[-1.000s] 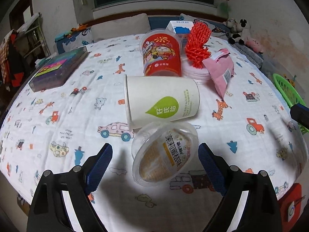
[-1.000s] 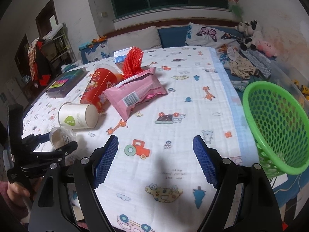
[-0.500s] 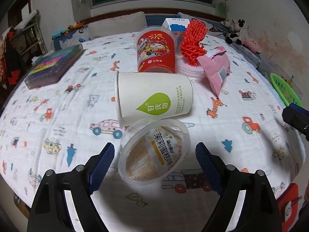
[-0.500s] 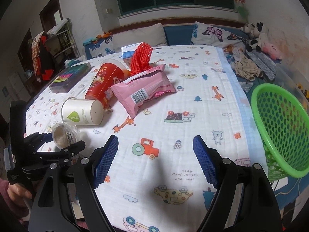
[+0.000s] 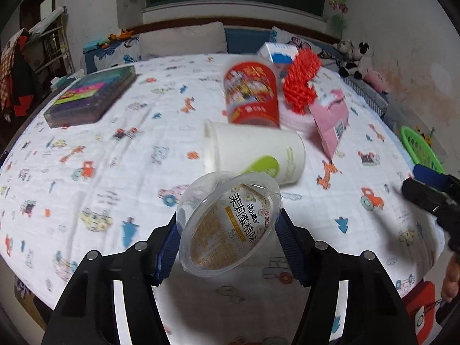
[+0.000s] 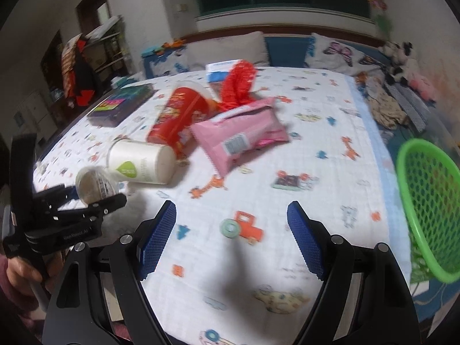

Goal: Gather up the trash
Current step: 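Grasp the small clear cup with the left tool while the right tool grasps the white paper cup, then lift both held cups and carry them toward the green basket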

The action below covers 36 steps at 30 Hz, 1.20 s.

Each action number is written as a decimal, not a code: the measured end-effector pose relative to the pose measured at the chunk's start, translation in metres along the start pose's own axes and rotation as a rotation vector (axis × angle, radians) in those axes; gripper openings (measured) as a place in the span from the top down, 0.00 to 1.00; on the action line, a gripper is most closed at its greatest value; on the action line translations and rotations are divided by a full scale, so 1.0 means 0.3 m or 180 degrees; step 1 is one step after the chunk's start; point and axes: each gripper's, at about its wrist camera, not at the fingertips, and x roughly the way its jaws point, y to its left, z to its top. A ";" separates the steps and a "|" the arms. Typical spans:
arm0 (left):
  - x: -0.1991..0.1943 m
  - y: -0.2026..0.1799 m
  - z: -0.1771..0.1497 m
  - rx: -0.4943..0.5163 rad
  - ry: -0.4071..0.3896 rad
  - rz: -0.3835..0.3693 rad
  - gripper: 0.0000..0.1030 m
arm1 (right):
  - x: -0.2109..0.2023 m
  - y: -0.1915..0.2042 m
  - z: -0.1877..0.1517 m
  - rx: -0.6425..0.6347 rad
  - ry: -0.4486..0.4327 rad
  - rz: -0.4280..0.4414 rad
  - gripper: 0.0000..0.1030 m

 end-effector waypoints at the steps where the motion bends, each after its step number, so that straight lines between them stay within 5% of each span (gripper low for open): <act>1: -0.011 0.013 0.004 -0.0018 -0.0018 -0.0002 0.40 | 0.011 0.020 0.012 -0.0089 0.0023 0.0064 0.23; 8: -0.073 0.161 0.037 -0.0232 -0.0102 0.0074 0.40 | 0.086 0.181 0.086 -0.0788 0.0183 0.0468 0.23; 19: -0.093 0.366 0.063 -0.0506 -0.0125 0.0295 0.40 | 0.253 0.401 0.148 -0.1854 0.0403 0.0699 0.25; 28: -0.072 0.444 0.065 -0.0605 -0.0096 0.0350 0.40 | 0.357 0.531 0.103 -0.2938 0.0384 0.0307 0.26; 36: -0.044 0.465 0.067 -0.0651 -0.0050 0.0323 0.40 | 0.417 0.566 0.097 -0.3192 0.0330 0.0135 0.30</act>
